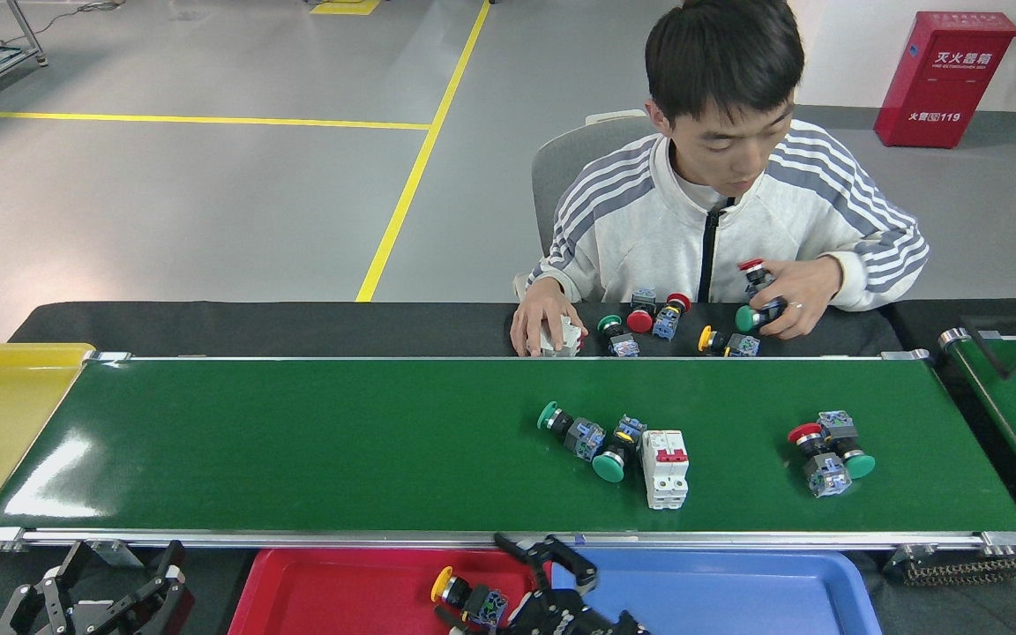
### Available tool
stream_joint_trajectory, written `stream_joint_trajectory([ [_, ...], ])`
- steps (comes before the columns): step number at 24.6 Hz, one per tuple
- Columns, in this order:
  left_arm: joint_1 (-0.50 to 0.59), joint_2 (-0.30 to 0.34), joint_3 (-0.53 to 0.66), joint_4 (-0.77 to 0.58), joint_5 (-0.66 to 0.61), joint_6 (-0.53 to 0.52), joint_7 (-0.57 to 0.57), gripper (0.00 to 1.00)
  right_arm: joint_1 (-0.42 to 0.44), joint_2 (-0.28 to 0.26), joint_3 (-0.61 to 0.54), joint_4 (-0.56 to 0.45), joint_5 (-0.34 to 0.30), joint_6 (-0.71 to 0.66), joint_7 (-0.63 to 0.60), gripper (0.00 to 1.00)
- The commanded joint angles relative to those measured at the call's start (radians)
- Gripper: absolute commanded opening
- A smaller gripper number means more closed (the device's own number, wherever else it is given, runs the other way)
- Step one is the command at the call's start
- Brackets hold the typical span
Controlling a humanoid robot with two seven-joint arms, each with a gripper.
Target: Pick switch part from conveyor to tray
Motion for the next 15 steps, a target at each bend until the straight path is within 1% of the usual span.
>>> stream_joint_trajectory([
  [1, -0.002, 0.003, 0.004, -0.012, -0.002, 0.003, 0.004, 1.0, 0.043, -0.021, -0.027, -0.027, -0.003, 0.271, -0.118, 0.98],
  [3, 0.0, 0.003, 0.004, -0.012, -0.002, 0.003, 0.003, 1.0, 0.1, -0.049, -0.047, -0.029, -0.003, 0.406, -0.196, 0.99],
  [4, -0.002, 0.003, 0.004, -0.012, -0.003, 0.003, 0.003, 1.0, 0.123, -0.058, -0.05, -0.029, -0.003, 0.435, -0.205, 0.99],
  [6, -0.002, 0.005, 0.004, -0.012, -0.002, 0.003, 0.003, 1.0, 0.143, -0.073, -0.074, -0.029, -0.006, 0.444, -0.21, 0.99],
  [8, -0.002, 0.003, -0.002, -0.012, -0.003, 0.001, 0.003, 1.0, 0.137, -0.08, -0.102, -0.024, -0.014, 0.437, -0.207, 1.0],
  [10, -0.022, 0.006, -0.051, -0.012, -0.006, -0.003, -0.003, 1.0, 0.105, -0.08, -0.102, -0.023, -0.027, 0.385, -0.199, 1.0],
  [12, -0.053, 0.005, -0.113, -0.012, -0.006, 0.006, -0.006, 1.0, 0.042, -0.08, -0.103, -0.013, -0.034, 0.236, -0.182, 1.0],
  [13, -0.066, 0.005, -0.129, -0.012, -0.006, 0.009, -0.008, 1.0, 0.017, -0.07, -0.106, -0.006, -0.035, 0.151, -0.147, 1.0],
  [14, -0.074, 0.003, -0.137, -0.012, -0.006, 0.009, -0.008, 1.0, -0.003, -0.066, -0.11, 0.0, -0.035, 0.099, -0.095, 1.0],
  [15, -0.077, 0.002, -0.137, -0.012, -0.008, 0.009, -0.008, 1.0, -0.026, -0.06, -0.106, 0.003, -0.034, 0.085, -0.039, 1.0],
])
